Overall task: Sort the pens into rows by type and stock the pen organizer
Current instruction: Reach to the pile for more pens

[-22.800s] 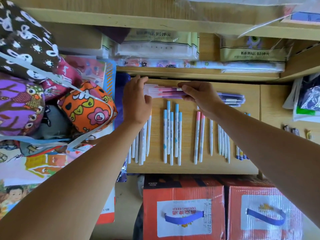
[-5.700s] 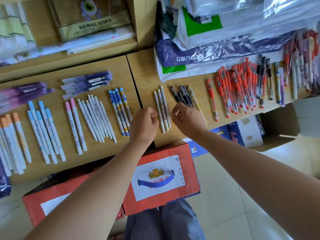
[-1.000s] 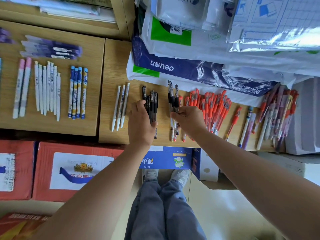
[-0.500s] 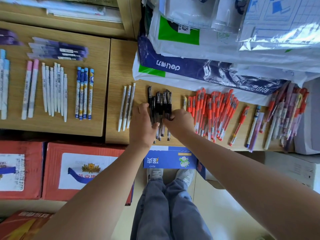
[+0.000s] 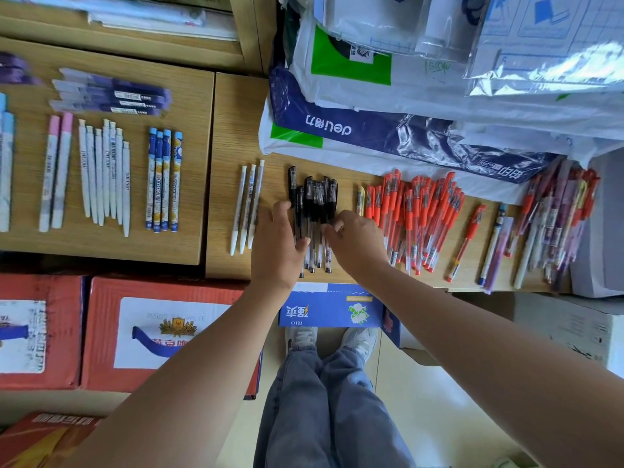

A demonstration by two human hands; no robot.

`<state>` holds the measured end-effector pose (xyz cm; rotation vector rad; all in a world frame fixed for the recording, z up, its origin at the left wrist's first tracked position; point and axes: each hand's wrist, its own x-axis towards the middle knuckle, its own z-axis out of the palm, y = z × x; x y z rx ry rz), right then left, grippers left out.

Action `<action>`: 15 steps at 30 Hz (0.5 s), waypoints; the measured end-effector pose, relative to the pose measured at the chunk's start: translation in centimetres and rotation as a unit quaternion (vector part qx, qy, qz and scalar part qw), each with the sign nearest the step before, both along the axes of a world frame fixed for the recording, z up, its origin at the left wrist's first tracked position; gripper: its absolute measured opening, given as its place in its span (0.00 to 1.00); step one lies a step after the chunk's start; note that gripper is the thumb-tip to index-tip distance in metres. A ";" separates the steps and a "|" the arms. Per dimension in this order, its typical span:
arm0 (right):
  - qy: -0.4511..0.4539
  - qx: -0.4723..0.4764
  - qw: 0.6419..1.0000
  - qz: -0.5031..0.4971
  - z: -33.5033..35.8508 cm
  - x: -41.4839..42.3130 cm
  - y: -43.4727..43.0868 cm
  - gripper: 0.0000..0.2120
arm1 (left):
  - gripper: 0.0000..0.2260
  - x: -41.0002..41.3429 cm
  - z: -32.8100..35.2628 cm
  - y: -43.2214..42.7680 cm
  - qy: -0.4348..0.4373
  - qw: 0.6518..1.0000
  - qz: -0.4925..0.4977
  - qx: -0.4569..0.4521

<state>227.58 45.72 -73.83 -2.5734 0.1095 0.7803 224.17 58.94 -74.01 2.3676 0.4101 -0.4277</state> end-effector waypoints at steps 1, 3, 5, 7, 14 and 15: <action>-0.002 0.006 1.000 -0.003 0.0 0.0 0.0 0.12 | 0.28 0.0 0.0 0.0 0.002 1.000 -0.002 0.001; -0.013 0.028 0.999 -0.028 0.0 0.0 0.0 0.11 | 0.27 -0.1 0.0 0.0 0.003 1.000 -0.007 0.002; -0.026 0.034 0.998 -0.038 0.0 0.1 0.1 0.11 | 0.27 -0.1 0.0 0.2 0.003 1.000 -0.010 0.004; -0.036 0.031 0.998 -0.034 -0.1 0.1 0.1 0.11 | 0.27 -0.1 0.0 0.3 0.004 1.000 -0.011 0.008; -0.029 0.054 0.997 -0.051 -0.6 0.3 -0.3 0.09 | 0.27 0.0 0.1 0.2 0.009 0.999 -0.025 0.030; -0.023 0.058 0.996 -0.061 -0.6 0.4 -0.4 0.09 | 0.27 0.1 0.2 0.2 0.014 0.999 -0.025 0.034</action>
